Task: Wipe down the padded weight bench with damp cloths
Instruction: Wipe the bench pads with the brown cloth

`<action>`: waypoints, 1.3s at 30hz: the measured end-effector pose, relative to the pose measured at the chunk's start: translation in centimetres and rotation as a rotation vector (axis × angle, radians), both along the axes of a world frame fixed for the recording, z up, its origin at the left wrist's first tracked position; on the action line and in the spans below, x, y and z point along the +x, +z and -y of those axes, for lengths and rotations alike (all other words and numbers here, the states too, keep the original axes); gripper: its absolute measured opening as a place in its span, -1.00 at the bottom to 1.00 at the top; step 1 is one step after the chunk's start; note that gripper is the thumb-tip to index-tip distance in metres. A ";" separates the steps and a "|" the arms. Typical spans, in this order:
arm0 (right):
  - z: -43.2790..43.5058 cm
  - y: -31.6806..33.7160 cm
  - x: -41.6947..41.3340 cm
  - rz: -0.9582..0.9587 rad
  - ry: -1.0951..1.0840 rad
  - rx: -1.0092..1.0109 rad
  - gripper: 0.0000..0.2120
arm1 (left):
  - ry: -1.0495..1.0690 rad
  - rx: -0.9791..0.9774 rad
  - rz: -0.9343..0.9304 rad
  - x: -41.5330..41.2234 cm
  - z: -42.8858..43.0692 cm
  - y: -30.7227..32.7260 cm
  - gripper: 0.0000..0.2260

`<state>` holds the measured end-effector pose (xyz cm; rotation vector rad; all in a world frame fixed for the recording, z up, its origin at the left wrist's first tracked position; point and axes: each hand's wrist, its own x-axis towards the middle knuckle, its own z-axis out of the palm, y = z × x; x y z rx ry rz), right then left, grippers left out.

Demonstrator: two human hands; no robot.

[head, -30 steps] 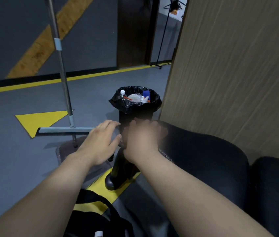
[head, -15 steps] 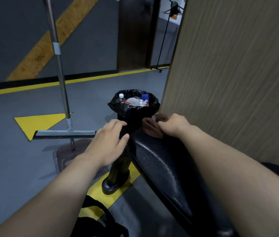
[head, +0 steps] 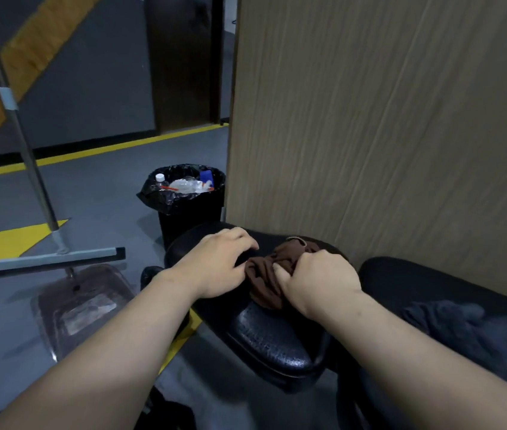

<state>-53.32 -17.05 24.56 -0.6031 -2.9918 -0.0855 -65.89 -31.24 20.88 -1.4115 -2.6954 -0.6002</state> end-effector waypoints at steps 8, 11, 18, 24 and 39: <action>-6.7 5.7 3.7 0.295 0.025 -0.240 -0.04 | 0.007 0.111 0.148 1.5 -0.7 2.2 -0.72; -8.1 5.8 3.1 0.255 0.152 -0.202 0.13 | 0.004 -0.038 0.174 2.5 -1.3 2.8 -0.59; -7.5 2.6 -0.8 0.229 0.510 -0.146 0.02 | -0.070 -0.264 -0.004 3.9 -2.3 2.0 -0.27; -6.6 1.5 -1.6 0.178 0.457 -0.094 -0.35 | -0.043 -0.181 -0.092 0.3 -1.5 1.8 -0.65; -9.6 1.1 1.6 0.077 0.330 -0.177 -0.22 | -0.051 -0.178 0.119 -0.6 -2.2 1.8 -0.30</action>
